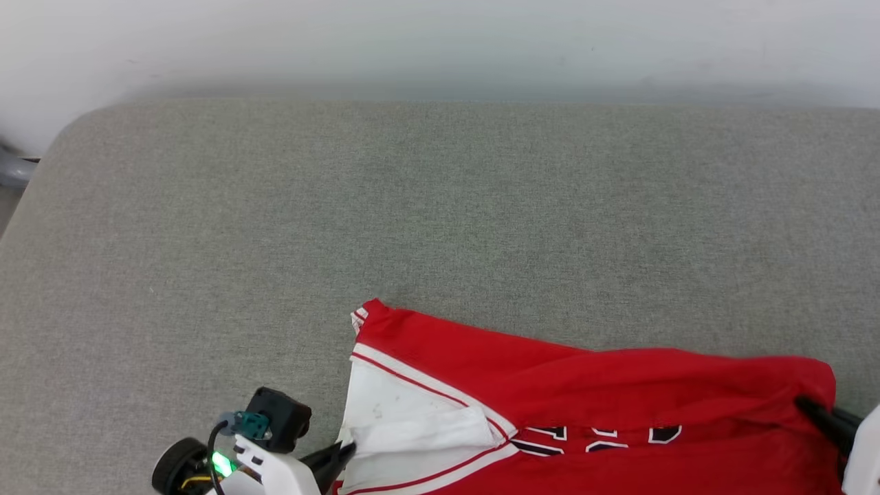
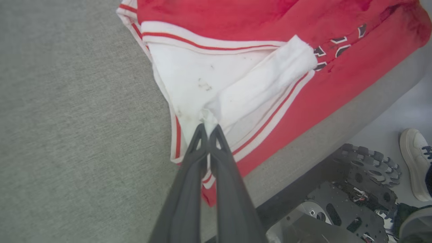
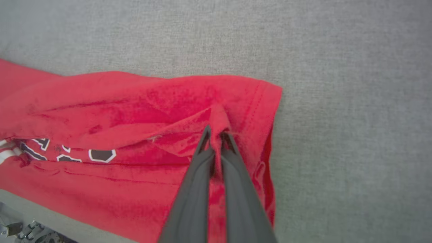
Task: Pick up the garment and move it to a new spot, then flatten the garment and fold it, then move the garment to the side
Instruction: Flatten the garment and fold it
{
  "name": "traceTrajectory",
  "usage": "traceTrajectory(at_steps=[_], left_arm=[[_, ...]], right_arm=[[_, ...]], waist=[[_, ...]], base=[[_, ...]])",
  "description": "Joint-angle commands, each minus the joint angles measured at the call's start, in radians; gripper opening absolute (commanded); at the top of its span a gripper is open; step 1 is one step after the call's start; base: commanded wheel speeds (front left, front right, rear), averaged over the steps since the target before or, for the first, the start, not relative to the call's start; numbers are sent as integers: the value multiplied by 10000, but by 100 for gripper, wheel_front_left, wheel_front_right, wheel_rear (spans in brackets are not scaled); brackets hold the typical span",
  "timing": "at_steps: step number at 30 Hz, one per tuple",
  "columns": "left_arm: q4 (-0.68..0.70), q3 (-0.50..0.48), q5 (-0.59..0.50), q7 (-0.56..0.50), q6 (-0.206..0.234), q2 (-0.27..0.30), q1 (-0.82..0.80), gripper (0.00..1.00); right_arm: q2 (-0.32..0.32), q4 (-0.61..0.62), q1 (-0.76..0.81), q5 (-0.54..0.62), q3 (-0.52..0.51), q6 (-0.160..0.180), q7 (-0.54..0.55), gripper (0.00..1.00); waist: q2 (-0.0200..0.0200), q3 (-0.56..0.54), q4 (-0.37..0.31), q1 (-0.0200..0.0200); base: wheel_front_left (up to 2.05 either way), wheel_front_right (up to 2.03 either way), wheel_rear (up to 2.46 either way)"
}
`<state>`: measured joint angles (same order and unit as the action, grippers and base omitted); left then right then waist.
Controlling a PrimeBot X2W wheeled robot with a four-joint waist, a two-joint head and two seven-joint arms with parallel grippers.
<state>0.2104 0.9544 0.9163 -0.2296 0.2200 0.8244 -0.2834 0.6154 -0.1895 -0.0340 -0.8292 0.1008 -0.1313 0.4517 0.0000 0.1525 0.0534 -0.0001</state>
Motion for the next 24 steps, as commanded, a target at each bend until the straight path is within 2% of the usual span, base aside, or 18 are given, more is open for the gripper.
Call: traceTrajectory(at_steps=[1,8,15,16,17,18,24], left_arm=[[-92,-26,55,67,-12,-121,117,0],[-981,285,18,110,-278,-428,226,0],[-1750,456,-144,227,-491,-706,53,0],[-1828,490,-152,254,-517,-765,39,17],[-1892,493,-196,329,-496,-817,23,92],[-1958,492,-229,384,-473,-863,14,100],[-2167,367,-258,735,-346,-949,144,100]], right_arm=[[140,85,199,-59,25,13,55,0],[747,401,742,109,528,12,203,0],[985,127,772,302,969,12,-109,0],[1002,106,733,325,1045,12,-174,26],[985,83,689,316,1094,12,-257,100],[938,65,658,240,1167,12,-312,100],[1078,139,581,-58,1215,12,-248,100]], waist=[[0,-18,-11,1],[0,-85,-39,1],[0,-91,-42,1],[0,-101,-42,1],[0,-113,-43,1],[0,-130,-45,1],[0,-370,-112,1]], base=[[0,0,0],[0,0,0],[0,0,0],[0,0,0],[0,0,0],[0,0,0],[0,0,0]])
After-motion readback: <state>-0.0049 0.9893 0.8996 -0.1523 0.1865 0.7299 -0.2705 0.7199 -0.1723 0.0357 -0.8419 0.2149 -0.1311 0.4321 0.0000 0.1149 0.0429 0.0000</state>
